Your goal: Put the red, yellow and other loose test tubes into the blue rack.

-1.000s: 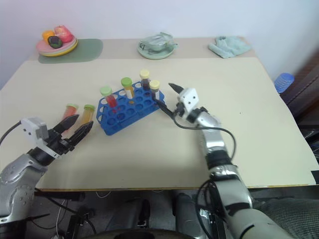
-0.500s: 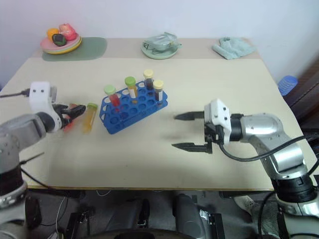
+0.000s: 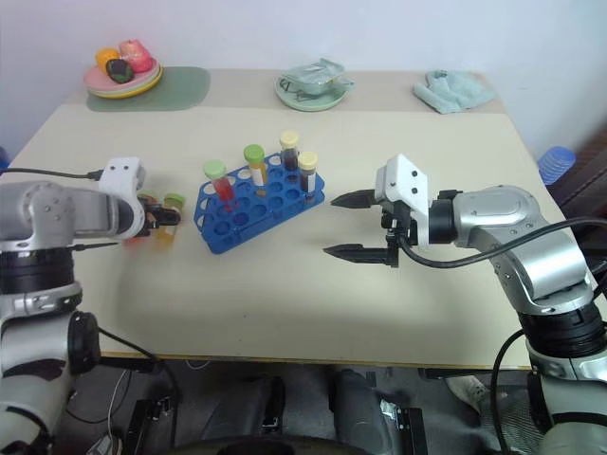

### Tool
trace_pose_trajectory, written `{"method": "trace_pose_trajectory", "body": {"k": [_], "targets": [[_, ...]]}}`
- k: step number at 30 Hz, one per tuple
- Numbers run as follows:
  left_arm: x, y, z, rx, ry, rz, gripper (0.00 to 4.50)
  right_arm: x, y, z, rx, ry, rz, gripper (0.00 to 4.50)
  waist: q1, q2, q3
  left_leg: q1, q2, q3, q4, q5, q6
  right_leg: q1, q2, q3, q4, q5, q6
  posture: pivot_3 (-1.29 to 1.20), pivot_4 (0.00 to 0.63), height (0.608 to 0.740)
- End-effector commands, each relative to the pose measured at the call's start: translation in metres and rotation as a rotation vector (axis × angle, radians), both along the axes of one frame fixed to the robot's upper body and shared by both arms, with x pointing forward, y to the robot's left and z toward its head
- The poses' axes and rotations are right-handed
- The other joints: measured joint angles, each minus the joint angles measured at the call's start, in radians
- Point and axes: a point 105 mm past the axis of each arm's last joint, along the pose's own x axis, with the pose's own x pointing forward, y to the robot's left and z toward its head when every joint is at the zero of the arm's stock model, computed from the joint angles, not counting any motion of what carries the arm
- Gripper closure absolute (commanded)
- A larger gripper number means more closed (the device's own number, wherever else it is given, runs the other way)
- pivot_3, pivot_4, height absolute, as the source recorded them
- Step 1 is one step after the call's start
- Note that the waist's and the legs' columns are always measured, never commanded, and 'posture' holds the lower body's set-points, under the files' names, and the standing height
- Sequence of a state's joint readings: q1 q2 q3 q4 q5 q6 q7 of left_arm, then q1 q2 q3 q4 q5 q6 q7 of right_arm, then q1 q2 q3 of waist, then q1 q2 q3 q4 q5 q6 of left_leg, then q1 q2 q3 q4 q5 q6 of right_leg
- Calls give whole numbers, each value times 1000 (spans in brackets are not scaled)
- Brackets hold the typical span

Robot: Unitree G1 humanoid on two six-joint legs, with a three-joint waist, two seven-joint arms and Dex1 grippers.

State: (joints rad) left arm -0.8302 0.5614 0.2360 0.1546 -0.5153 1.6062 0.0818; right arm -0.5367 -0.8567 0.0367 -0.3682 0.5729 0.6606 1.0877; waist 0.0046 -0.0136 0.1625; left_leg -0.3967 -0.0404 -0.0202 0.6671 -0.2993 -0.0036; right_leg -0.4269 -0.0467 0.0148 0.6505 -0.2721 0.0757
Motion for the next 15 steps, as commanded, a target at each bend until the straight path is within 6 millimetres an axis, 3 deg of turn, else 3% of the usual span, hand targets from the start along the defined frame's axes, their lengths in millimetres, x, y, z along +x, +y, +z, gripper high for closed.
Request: {"method": "trace_pose_trajectory", "body": {"k": [1, 5, 15], "targets": [[4, 5, 6, 29, 7, 41, 1142, 0, 11, 22, 53, -68, 17, 489, 0, 0, 0, -1, 0, 0, 0, 0, 0, -1, 0, 0, 0, 0, 0, 0, 150, 740], [8, 6, 5, 42, 21, 64, 1142, 8, 23, 34, 107, -136, 20, 489, 2, 0, 0, -4, 0, 0, 1, 1, -2, -5, 0, 0, 2, 0, 0, 0, 150, 740], [26, 4, 5, 87, -14, 83, 1142, 10, 46, 28, 160, -163, 46, 489, 7, -1, 0, -13, -1, 0, 10, 1, -1, -12, 0, -1, 9, 0, 0, 0, 150, 740]]}}
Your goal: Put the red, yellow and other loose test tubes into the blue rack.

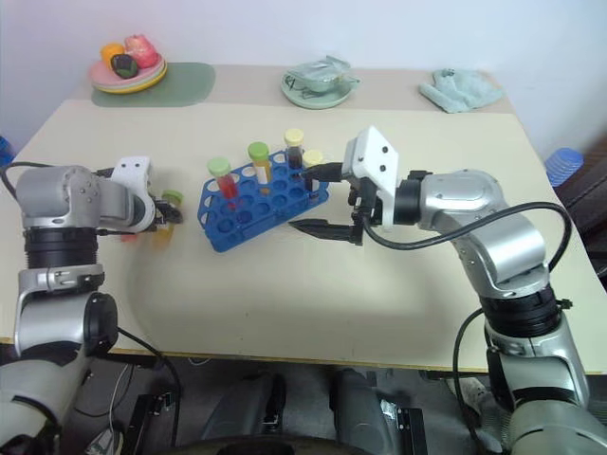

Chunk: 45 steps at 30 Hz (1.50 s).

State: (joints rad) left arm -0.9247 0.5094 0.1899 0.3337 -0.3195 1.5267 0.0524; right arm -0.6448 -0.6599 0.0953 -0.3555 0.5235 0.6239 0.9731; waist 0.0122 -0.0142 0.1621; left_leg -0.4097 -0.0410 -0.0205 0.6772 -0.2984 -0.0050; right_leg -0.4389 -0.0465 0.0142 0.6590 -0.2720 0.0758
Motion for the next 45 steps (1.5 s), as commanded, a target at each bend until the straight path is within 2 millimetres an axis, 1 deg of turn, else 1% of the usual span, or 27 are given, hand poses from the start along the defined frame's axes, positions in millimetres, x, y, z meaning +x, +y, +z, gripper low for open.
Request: {"method": "trace_pose_trajectory", "body": {"k": [1, 9, 14, 17, 18, 19, 22, 33, 36, 38, 39, 45], "targets": [[11, -2, 11, 13, -54, 10, 1142, -1, 5, 8, 20, -52, 12, 489, 0, 0, 0, 0, 0, 0, 1, 0, 0, 0, 0, 0, 1, 0, 0, 0, 150, 740], [20, -8, 10, -2, -63, 16, 1142, 0, 7, 4, 15, -61, 17, 489, -3, 0, 0, 0, 0, 0, 5, 0, 0, 0, 0, 0, 5, 0, 0, 0, 150, 740], [21, -9, 10, -25, -41, 41, 1142, -2, 6, 5, 10, -60, 19, 489, -1, 0, 0, 0, 0, 0, 5, 0, 0, -1, 0, 0, 6, 0, 0, 0, 150, 740], [19, -7, 14, -36, -21, 76, 1142, -2, 6, 6, 9, -61, 17, 489, -1, 0, 0, 0, 0, 0, 5, 0, 0, 0, 0, 0, 6, 0, 0, 0, 150, 740], [19, -7, 14, -44, -14, 84, 1672, -1, 6, 6, 9, -62, 17, 412, -1, 0, 0, 0, 0, 0, 5, 0, 0, 0, 0, 0, 6, 0, 0, 0, 150, 740], [19, -7, 15, -45, -8, 96, 1959, -2, 6, 7, 11, -62, 18, 412, -2, 0, 0, 0, 0, 0, 5, 0, 0, 0, 0, 0, 6, 0, 0, 0, 150, 740], [16, -6, 13, -74, 31, 129, 1959, -1, 7, 8, 13, -61, 21, 412, -3, 0, 0, 0, 0, 0, 5, 0, 0, -1, 0, 0, 6, 0, 0, 0, 150, 740], [14, 6, 15, -53, 67, 197, 1959, 0, 9, 10, 21, -61, 22, 412, -8, 0, 0, 0, 0, 0, 5, 0, 0, -1, 0, 0, 7, 0, 0, 0, 150, 740], [14, 8, 13, -53, 73, 204, 2775, 0, 9, 11, 24, -61, 20, 412, -8, 0, 0, 0, 0, 0, 5, 0, 0, -1, 0, 0, 7, 0, 0, 0, 150, 740], [14, 8, 12, -58, 74, 209, 3631, 0, 9, 11, 25, -60, 19, 412, -9, 0, 0, 0, 0, 0, 5, 0, 0, -1, 0, 0, 7, 0, 0, 0, 150, 740], [14, 8, 12, -60, 74, 211, 3693, 0, 9, 11, 25, -60, 18, 412, -9, 0, 0, 0, 0, 0, 5, 0, 0, -1, 0, 0, 7, 0, 0, 0, 150, 740], [11, 5, 19, -116, 60, 194, 3693, 1, 8, 11, 24, -60, 17, 412, -11, 0, 0, 0, 0, 0, 6, 0, 0, -2, 0, 0, 8, 0, 0, 0, 150, 740]]}}
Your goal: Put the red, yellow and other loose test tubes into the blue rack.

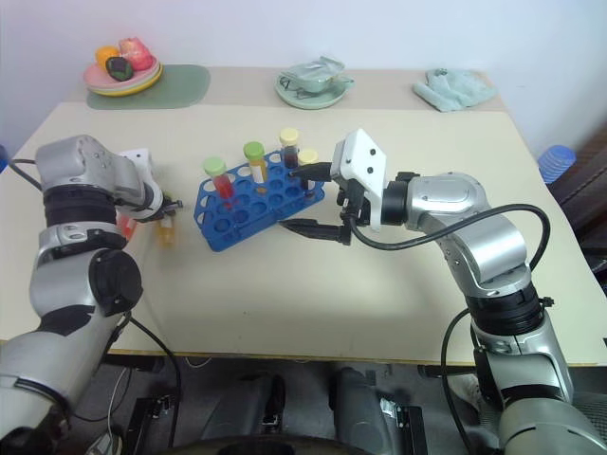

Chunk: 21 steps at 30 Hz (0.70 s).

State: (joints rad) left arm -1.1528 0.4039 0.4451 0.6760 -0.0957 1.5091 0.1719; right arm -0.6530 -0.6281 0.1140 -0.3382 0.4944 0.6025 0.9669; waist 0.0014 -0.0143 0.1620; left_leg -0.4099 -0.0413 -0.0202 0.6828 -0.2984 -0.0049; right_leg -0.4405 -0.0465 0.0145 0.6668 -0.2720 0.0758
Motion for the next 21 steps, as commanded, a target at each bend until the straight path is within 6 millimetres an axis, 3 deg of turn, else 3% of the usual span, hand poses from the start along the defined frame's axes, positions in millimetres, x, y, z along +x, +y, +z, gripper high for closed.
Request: {"method": "trace_pose_trajectory", "body": {"k": [1, 9, 12, 16, 21], "targets": [[-1, 2, 21, -46, -74, -9, 3693, -2, 2, 12, 16, -49, 14, 412, 0, 0, 0, 0, 0, 0, 0, 0, 0, 0, 0, 0, 0, 0, 0, 0, 150, 740], [-16, -7, 66, -93, -397, -250, 3693, -1, 0, 12, 22, -41, 16, 412, -18, 0, 0, 0, 0, 0, 0, 0, 0, 0, 0, 0, 0, 0, 0, 0, 150, 740], [-43, -25, 103, -92, -644, -438, 3693, 0, -1, 13, 27, -38, 17, 412, -18, 0, 0, 0, 0, 0, 0, 0, 0, 0, 0, 1, 0, 0, 0, 0, 150, 740], [-83, -55, 135, -143, -857, -743, 3693, 1, -1, 14, 39, -33, 13, 412, -16, 0, 0, 0, 0, 0, 0, 0, 0, 0, 0, 1, 0, 0, 0, 0, 150, 740], [-96, -84, 161, -153, -1231, -933, 3693, 1, -4, 18, 49, -36, -10, 412, -12, 1, 0, 2, 0, 0, 1, 0, 0, 3, 0, 0, -1, 0, 0, 0, 150, 740]]}}
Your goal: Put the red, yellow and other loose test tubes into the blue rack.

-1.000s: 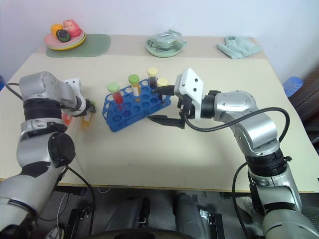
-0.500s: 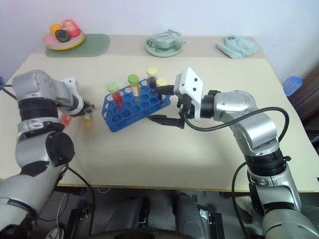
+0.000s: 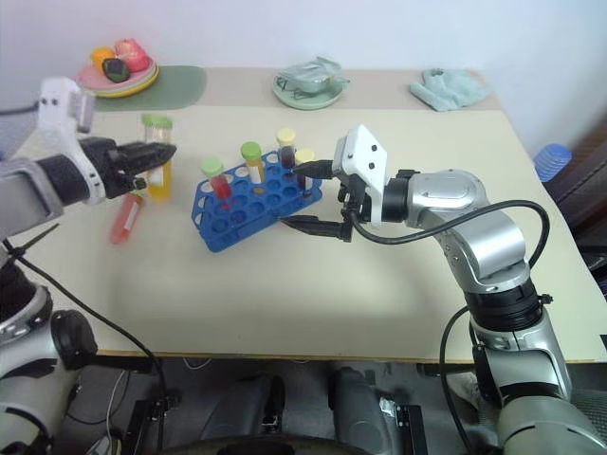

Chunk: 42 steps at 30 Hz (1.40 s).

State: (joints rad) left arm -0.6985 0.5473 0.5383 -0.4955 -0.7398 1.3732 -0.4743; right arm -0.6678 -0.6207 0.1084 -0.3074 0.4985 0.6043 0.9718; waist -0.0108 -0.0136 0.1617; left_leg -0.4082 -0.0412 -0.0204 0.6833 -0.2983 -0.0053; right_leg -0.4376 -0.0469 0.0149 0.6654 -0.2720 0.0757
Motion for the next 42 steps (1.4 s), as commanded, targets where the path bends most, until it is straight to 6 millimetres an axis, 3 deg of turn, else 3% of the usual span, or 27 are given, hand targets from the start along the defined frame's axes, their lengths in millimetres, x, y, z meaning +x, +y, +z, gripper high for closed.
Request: {"method": "trace_pose_trajectory", "body": {"k": [1, 4, 5, 6, 8, 12, 29, 37, 42], "targets": [[-2, -18, 14, 1, -216, -67, 3693, -4, -4, 17, 38, -50, -11, 412, 0, 0, 0, 0, 0, 0, 0, 0, 0, 0, 0, 0, 0, 0, 0, 0, 150, 740], [12, -27, 3, 4, -220, -53, 3693, -4, -6, 18, 44, -49, -27, 412, 0, 0, 0, 0, 0, 0, 0, 0, 0, 0, 0, 0, 0, 0, 0, 0, 150, 740], [20, -24, 15, -26, -380, 54, 3693, -4, -7, 19, 52, -49, -39, 412, 0, 0, 0, 0, 0, 0, 0, 0, 0, 0, 0, 0, 0, 0, 0, 0, 150, 740], [30, -30, 12, -36, -442, 96, 3693, -4, -9, 19, 56, -51, -53, 412, 2, 0, 0, 0, 0, 0, 0, 0, 0, 0, 0, 0, 0, 0, 0, 0, 150, 740], [42, -49, -5, 23, -527, 102, 3693, -4, -11, 19, 58, -52, -72, 412, 4, 0, -1, 0, 0, 0, 0, 0, 1, 1, 0, 0, -1, 0, 0, 0, 150, 740], [60, -57, -34, 71, -581, 171, 3693, -7, -15, 18, 58, -52, -102, 412, -2, -1, -1, 0, 0, 1, 0, -1, 2, 0, 0, 0, -1, 0, 0, 0, 150, 740], [67, -97, -118, 86, -535, -4, 3693, -16, -31, 19, 31, -40, -183, 412, 3, -1, -1, 0, 0, 1, 1, -2, 4, 1, 0, 0, -1, 0, 0, 0, 150, 740], [79, -108, -135, 67, -476, 7, 3693, -19, -34, 19, 24, -39, -200, 412, 4, -1, -1, 0, 0, 1, 1, -4, 7, 2, 0, 0, -1, 0, 0, 0, 150, 740], [85, -105, -144, 71, -424, 40, 3693, -20, -35, 20, 25, -39, -211, 412, 3, -1, -2, 3, 0, 1, 2, -5, 10, 5, 0, 0, -1, 0, 0, 0, 150, 740]]}}
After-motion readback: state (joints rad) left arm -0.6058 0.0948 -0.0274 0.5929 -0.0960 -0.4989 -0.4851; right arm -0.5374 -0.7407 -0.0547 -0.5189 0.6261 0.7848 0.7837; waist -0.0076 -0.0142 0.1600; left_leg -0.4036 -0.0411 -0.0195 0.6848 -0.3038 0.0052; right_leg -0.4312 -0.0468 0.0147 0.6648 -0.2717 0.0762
